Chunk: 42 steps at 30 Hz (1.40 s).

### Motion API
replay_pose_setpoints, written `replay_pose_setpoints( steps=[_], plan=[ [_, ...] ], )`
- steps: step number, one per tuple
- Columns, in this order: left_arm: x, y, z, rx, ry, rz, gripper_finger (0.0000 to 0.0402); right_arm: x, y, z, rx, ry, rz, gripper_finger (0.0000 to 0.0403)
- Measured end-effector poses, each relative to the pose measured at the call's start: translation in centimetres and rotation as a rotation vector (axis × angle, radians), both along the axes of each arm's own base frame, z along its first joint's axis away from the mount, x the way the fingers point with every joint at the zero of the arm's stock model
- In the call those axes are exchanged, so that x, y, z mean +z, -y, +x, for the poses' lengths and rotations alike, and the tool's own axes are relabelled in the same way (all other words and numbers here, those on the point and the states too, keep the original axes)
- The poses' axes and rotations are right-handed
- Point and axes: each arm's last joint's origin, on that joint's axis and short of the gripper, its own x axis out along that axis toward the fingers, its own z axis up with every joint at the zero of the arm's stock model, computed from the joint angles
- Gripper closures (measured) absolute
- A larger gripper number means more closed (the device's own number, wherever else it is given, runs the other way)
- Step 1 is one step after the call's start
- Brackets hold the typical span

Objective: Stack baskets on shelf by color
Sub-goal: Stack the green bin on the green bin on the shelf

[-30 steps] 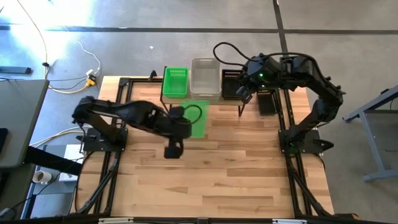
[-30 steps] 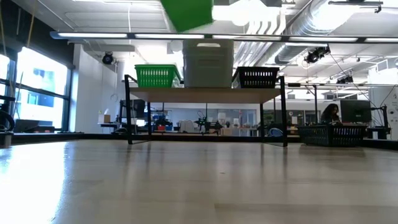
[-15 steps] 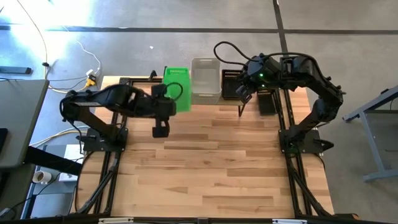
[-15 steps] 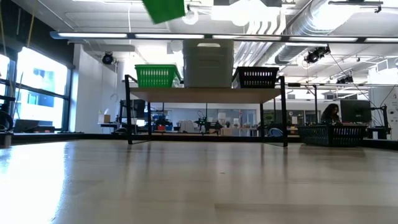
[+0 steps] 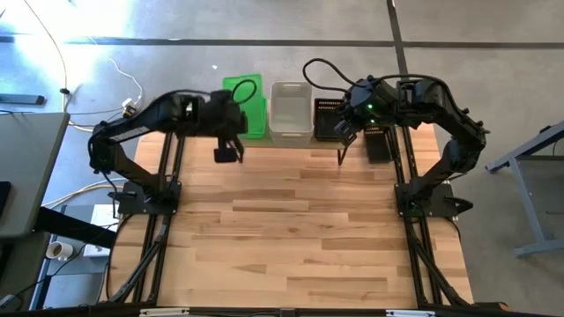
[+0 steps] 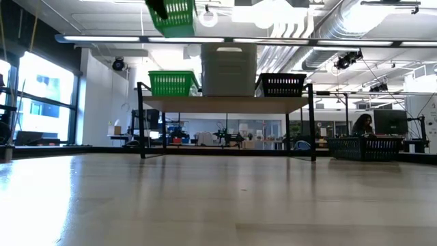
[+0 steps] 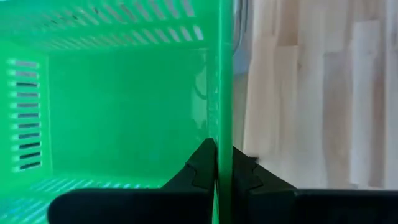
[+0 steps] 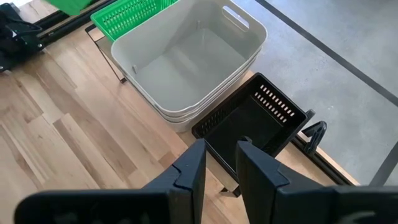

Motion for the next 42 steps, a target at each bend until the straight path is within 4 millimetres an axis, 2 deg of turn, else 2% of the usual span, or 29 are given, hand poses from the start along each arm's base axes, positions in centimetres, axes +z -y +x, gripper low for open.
replay_pose_setpoints(
  steps=[4,8,12,21,27,32,42],
  plan=[
    [-0.3,-2.2,-0.6,-0.014,0.015,-0.106,0.0401,0.0,0.0,0.0,-0.01,0.007,0.007,0.0327],
    [-0.3,-4.2,-1.2,0.01,0.019,-0.107,0.0401,0.0,0.0,0.0,-0.016,0.011,0.012,0.0327],
    [-0.7,-5.7,-1.6,-0.016,0.035,-0.182,0.0401,0.0,0.0,0.0,-0.016,0.011,0.012,0.0327],
    [-2.8,-8.3,-0.4,-0.031,-0.033,-0.238,0.0401,0.0,0.0,0.0,-0.019,0.012,0.013,0.0327],
    [-5.4,-8.7,-1.0,-0.004,-0.106,-0.287,0.0401,0.0,0.0,0.0,-0.032,0.021,0.022,0.0327],
    [-6.9,-9.0,-0.7,-0.019,-0.098,-0.269,0.0401,0.0,0.0,0.0,-0.032,0.02,0.022,0.0327],
    [-7.7,-9.0,-0.6,-0.037,-0.112,-0.27,0.0401,0.0,0.0,0.0,-0.03,0.019,0.021,0.0327]
  ],
)
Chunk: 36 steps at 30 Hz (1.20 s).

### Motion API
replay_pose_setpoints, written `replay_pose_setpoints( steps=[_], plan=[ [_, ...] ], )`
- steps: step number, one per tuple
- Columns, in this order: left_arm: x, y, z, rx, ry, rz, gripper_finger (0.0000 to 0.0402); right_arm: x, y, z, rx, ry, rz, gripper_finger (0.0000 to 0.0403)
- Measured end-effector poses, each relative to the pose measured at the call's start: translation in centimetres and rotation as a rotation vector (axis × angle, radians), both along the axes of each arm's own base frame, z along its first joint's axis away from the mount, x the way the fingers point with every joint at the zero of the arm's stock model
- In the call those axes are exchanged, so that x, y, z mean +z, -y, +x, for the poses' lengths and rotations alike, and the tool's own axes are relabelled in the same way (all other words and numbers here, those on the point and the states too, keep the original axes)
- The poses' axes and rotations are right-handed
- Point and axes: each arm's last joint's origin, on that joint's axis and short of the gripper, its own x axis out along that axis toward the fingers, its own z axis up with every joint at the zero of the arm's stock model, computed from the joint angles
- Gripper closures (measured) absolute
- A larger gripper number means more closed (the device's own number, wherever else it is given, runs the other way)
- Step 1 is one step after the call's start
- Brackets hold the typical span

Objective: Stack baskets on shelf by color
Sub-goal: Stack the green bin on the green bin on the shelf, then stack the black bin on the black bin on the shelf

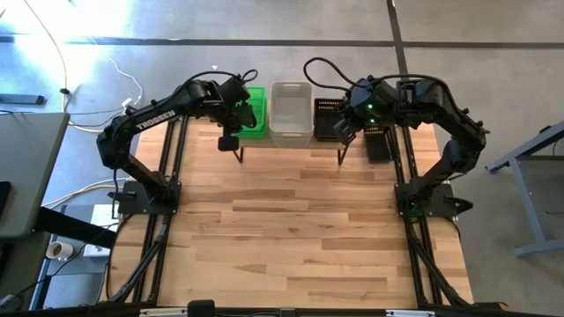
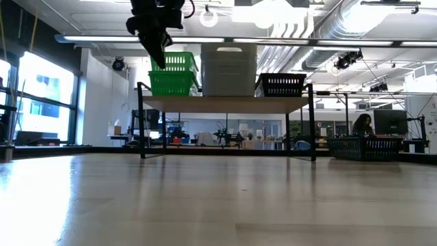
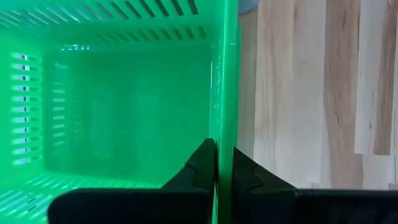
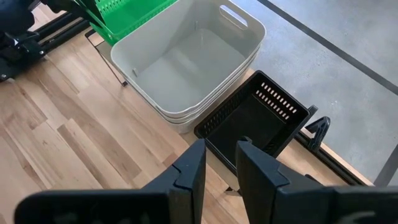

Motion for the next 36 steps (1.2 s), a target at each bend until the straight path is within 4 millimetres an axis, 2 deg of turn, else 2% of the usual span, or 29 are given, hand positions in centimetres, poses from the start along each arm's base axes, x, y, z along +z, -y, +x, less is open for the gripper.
replay_pose_setpoints(
  steps=[10,23,32,36],
  plan=[
    [0.0,0.0,0.0,0.017,0.005,-0.004,0.0391,0.0,0.0,0.0,0.008,0.003,0.015,0.0327],
    [0.1,-0.1,0.0,0.041,0.002,0.005,0.0307,-0.1,-0.4,0.1,0.032,0.024,0.084,0.0327],
    [3.1,0.3,-0.2,0.051,0.092,0.064,0.03,-0.1,-1.5,0.3,0.074,0.022,0.078,0.0327],
    [4.1,0.9,-0.8,0.072,0.126,0.068,0.03,-1.2,-1.7,0.9,0.028,-0.012,0.078,0.0327]
  ],
)
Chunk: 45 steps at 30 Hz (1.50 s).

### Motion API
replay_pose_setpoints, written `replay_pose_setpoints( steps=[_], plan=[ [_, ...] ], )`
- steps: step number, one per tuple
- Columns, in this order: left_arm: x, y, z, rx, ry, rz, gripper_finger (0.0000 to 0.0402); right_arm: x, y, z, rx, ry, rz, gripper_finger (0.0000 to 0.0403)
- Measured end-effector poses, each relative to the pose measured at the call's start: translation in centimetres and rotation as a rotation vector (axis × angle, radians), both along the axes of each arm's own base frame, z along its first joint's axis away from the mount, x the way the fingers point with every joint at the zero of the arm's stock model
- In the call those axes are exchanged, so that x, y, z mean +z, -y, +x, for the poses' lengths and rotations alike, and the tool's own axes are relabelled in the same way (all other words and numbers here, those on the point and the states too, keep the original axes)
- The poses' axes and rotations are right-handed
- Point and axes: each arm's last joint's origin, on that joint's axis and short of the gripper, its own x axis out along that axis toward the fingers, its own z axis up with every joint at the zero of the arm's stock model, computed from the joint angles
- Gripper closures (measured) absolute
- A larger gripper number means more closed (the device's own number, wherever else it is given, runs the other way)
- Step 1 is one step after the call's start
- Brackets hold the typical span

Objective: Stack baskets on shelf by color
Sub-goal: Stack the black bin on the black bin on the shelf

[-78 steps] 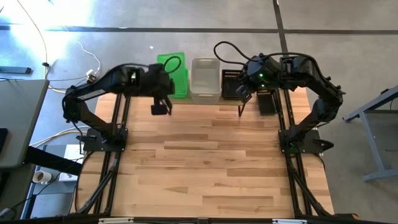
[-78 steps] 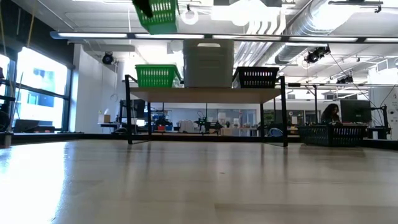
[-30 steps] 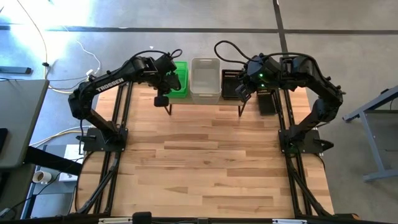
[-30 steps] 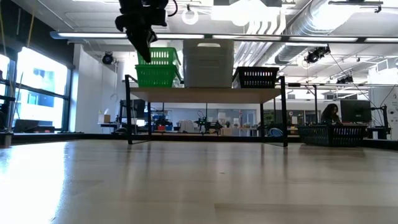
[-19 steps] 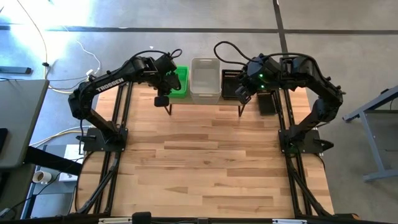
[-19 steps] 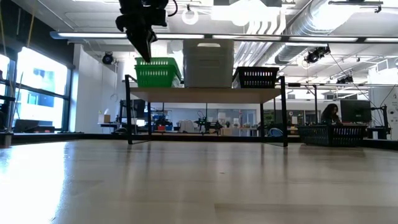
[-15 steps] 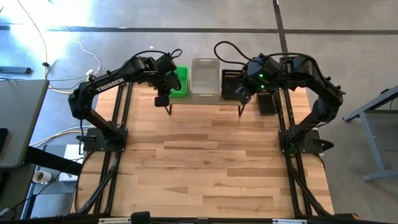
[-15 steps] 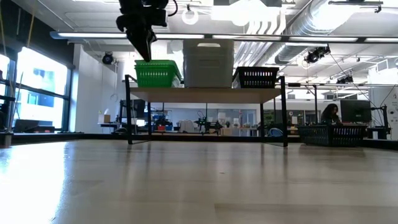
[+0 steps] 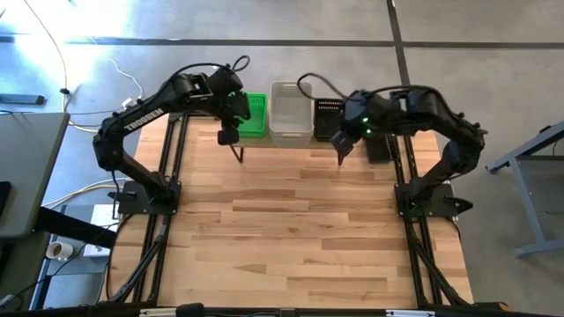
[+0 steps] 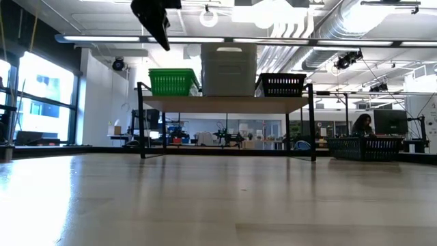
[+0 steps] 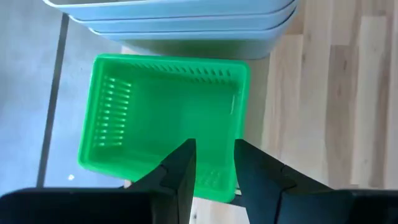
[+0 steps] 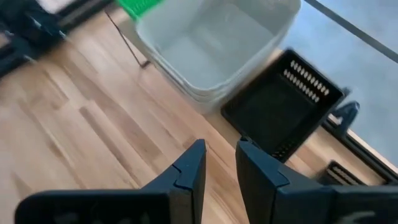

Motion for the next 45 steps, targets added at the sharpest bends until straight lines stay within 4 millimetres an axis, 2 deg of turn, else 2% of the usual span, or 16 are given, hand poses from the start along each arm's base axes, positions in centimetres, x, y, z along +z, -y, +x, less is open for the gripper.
replay_pose_setpoints(
  steps=[8,12,19,27,36,41,45],
  plan=[
    [1.7,2.8,-1.6,-0.028,0.056,-0.039,0.03,-4.7,0.7,1.3,-0.111,-0.167,0.027,0.0327],
    [2.8,4.0,-2.5,-0.065,0.111,-0.034,0.03,-6.6,1.3,0.6,-0.212,-0.212,0.034,0.0327],
    [3.6,5.0,-3.3,-0.072,0.151,-0.021,0.03,-8.2,2.4,-3.2,-0.43,-0.194,0.033,0.0327],
    [3.6,5.0,-3.2,-0.071,0.155,-0.02,0.03,-9.8,4.3,-7.6,-0.643,-0.177,0.091,0.0327],
    [3.7,4.9,-3.2,-0.066,0.161,-0.02,0.03,-11.2,9.0,-10.1,-0.835,-0.213,0.113,0.0327],
    [3.7,4.9,-3.2,-0.066,0.163,-0.018,0.03,-11.9,11.8,-11.5,-0.879,-0.198,0.138,0.0327],
    [3.7,4.9,-3.2,-0.066,0.165,-0.017,0.03,-13.6,13.9,-12.7,-0.885,-0.179,0.203,0.0327]
  ],
)
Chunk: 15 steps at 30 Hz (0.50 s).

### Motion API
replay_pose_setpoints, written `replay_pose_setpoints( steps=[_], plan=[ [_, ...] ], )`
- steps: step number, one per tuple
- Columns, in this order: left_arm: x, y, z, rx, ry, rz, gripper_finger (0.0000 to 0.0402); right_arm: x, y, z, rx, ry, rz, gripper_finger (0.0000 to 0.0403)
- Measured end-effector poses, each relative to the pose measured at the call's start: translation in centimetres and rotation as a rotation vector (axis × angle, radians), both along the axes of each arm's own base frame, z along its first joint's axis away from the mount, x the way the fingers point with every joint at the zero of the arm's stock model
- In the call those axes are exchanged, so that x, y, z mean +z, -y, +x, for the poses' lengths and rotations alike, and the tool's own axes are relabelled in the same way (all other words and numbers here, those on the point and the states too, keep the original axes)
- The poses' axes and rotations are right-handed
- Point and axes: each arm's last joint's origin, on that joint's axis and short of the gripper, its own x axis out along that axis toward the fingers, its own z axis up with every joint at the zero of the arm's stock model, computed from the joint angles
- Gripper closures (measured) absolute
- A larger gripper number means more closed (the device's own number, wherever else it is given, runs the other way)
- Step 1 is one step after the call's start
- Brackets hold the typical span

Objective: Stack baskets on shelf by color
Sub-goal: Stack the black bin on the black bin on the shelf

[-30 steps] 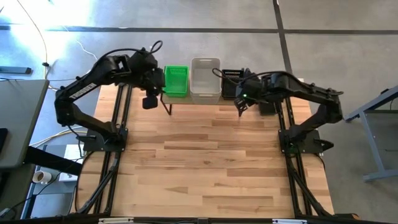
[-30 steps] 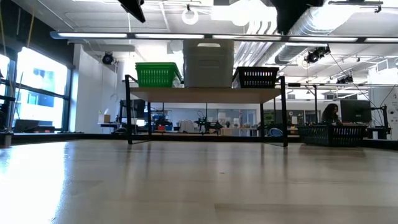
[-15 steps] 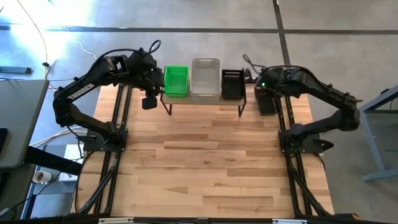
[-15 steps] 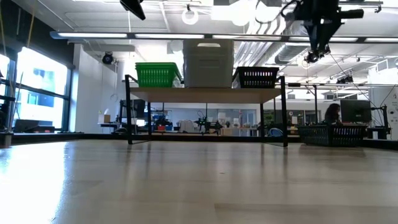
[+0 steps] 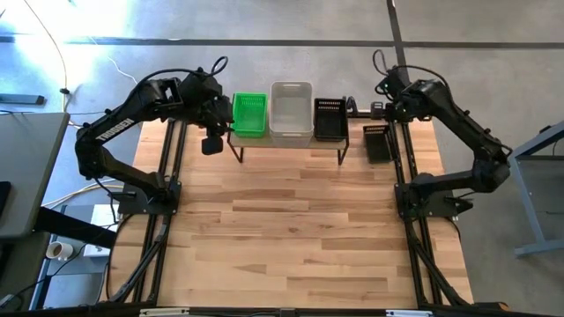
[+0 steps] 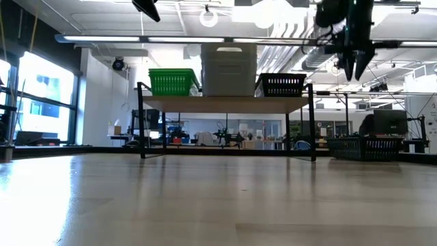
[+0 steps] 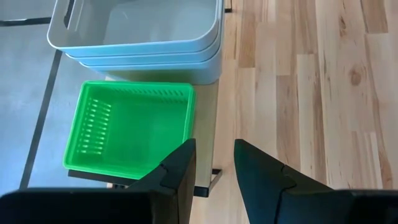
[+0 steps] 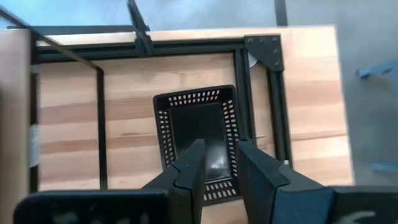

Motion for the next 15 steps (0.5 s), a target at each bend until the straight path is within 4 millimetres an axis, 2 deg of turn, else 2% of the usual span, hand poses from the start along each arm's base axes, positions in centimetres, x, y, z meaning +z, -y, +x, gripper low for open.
replay_pose_setpoints(
  steps=[4,11,15],
  plan=[
    [0.0,0.0,0.0,0.0,0.0,-0.001,0.03,-1.9,1.2,-1.1,-0.035,0.004,0.037,0.0327],
    [0.0,0.0,0.0,0.0,0.0,0.0,0.03,-2.8,1.3,-1.1,-0.061,0.005,0.044,0.0327],
    [0.0,0.0,0.0,0.0,0.001,0.001,0.03,-3.2,1.6,-0.4,-0.073,0.02,0.041,0.0327]
  ],
)
